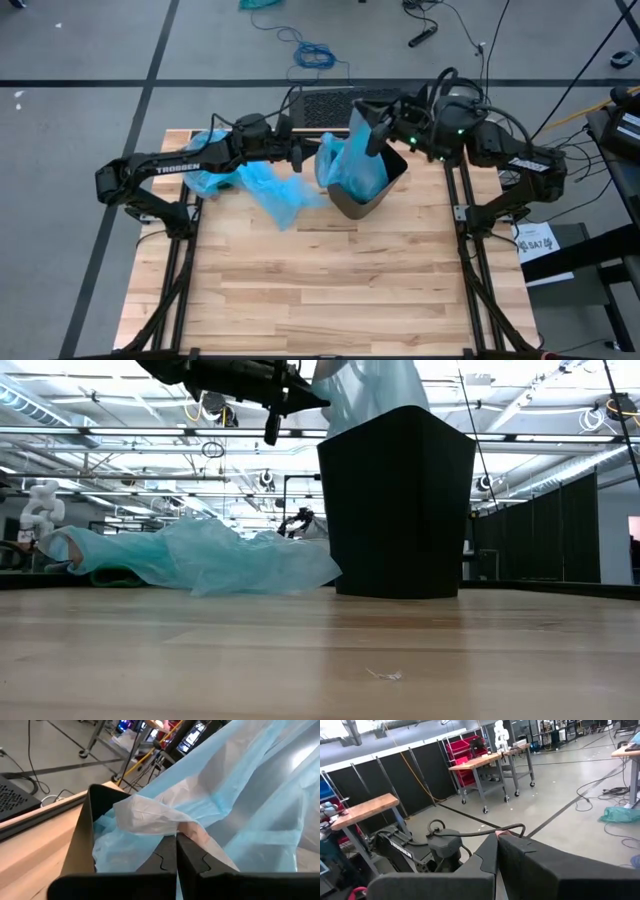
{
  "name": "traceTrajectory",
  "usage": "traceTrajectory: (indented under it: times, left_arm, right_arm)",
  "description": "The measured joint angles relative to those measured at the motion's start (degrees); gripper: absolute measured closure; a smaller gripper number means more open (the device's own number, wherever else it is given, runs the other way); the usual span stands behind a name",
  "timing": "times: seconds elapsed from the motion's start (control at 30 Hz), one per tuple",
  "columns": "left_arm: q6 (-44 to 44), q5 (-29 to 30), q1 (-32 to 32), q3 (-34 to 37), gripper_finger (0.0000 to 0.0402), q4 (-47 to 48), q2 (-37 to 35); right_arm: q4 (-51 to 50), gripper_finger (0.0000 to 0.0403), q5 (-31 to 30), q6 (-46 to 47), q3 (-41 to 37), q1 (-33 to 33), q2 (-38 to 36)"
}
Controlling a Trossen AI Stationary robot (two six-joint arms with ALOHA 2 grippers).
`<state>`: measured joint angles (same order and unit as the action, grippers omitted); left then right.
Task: Place trash/remove bag and relplace
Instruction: Remove the blue trash bag from the trash bin
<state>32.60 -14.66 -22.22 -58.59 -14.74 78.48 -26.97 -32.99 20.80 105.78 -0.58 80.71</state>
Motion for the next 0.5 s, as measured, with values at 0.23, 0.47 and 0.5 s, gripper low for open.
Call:
traceTrajectory:
  times: [0.23, 0.47, 0.5]
  left_arm:
    - [-0.02, 0.0, 0.01, 0.0, 0.0402, 0.04, 0.0]
    - [-0.02, -1.42, 0.13, 0.0, 0.0402, 0.11, 0.0]
    - [-0.04, -1.6, 0.26, 0.0, 0.0402, 0.16, 0.0]
  right_arm:
    - [-5.88, 0.0403, 0.02, 5.46, 0.02, 0.0, 1.1]
    - [-17.69, 0.0403, 0.33, 16.56, 0.02, 0.0, 4.73]
    - [-19.98, 0.0403, 0.41, 18.24, 0.02, 0.0, 5.27]
